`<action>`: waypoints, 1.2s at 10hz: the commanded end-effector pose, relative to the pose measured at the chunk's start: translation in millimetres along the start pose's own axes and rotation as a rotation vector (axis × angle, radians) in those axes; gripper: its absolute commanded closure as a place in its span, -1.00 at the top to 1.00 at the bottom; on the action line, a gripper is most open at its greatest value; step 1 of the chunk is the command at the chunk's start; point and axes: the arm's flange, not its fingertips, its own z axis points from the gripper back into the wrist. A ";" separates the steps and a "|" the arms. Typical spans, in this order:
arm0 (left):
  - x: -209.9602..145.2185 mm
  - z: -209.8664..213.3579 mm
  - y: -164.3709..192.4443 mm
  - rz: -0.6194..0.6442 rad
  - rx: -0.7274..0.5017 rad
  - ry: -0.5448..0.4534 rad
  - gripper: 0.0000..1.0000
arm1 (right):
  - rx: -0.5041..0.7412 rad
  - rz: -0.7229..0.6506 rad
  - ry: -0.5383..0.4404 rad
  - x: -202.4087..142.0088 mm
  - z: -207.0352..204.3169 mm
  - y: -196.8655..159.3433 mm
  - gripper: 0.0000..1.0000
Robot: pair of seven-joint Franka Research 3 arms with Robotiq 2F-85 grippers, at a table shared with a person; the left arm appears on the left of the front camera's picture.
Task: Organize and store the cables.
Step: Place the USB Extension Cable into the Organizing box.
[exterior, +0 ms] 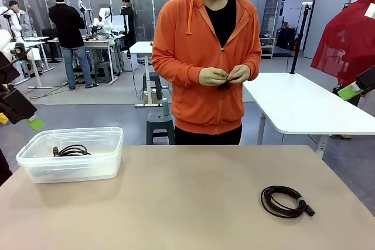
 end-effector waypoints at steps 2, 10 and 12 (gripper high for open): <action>1.4 -0.2 0.7 0.000 -0.001 0.001 1.00 | 0.016 0.012 -0.004 -0.8 0.4 -1.7 1.00; 1.4 -0.2 0.7 0.000 -0.001 0.001 1.00 | 0.016 0.012 -0.004 -0.8 0.4 -1.7 1.00; 1.4 -0.2 0.7 0.000 -0.001 0.001 1.00 | 0.016 0.012 -0.004 -0.8 0.4 -1.7 1.00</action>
